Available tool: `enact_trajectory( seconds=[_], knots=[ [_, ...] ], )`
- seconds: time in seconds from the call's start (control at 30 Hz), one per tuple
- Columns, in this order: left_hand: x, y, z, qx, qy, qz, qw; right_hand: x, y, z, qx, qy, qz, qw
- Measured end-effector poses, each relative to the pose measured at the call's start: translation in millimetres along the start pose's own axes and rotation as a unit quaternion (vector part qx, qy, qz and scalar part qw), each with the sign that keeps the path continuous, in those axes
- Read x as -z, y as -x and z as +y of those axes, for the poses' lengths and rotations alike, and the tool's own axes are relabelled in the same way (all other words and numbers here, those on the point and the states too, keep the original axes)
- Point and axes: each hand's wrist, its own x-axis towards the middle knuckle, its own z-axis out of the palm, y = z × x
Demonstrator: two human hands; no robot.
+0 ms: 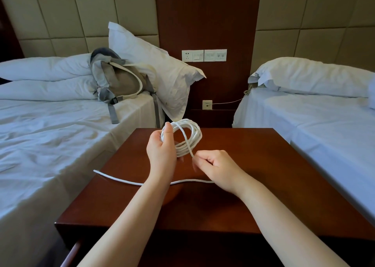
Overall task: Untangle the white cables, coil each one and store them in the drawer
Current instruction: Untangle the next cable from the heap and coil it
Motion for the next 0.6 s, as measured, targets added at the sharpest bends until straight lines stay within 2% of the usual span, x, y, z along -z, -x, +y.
enact_trajectory(
  seconds=[0.07, 0.2, 0.27, 0.43, 0.6],
  knots=[
    [0.1, 0.6, 3.1, 0.008, 0.022, 0.003, 1.000, 2.8, -0.5, -1.8, -0.011, -0.006, -0.002, 1.000],
    [2.1, -1.8, 16.1, 0.038, 0.135, -0.031, 0.990, 12.8, -1.1, -3.7, -0.056, -0.154, -0.025, 0.986],
    [2.9, -2.2, 25.7, 0.039, 0.183, -0.050, 0.981, 17.7, -1.1, -2.3, -0.056, -0.181, -0.003, 0.982],
    [2.2, 3.5, 37.1, 0.023, 0.217, -0.133, 0.967, 24.8, -1.6, 9.6, -0.093, -0.259, 0.040, 0.961],
    [0.5, 8.9, 40.3, 0.034, 0.203, -0.226, 0.952, 33.1, -2.0, 14.9, -0.066, -0.408, 0.045, 0.910]
  ],
)
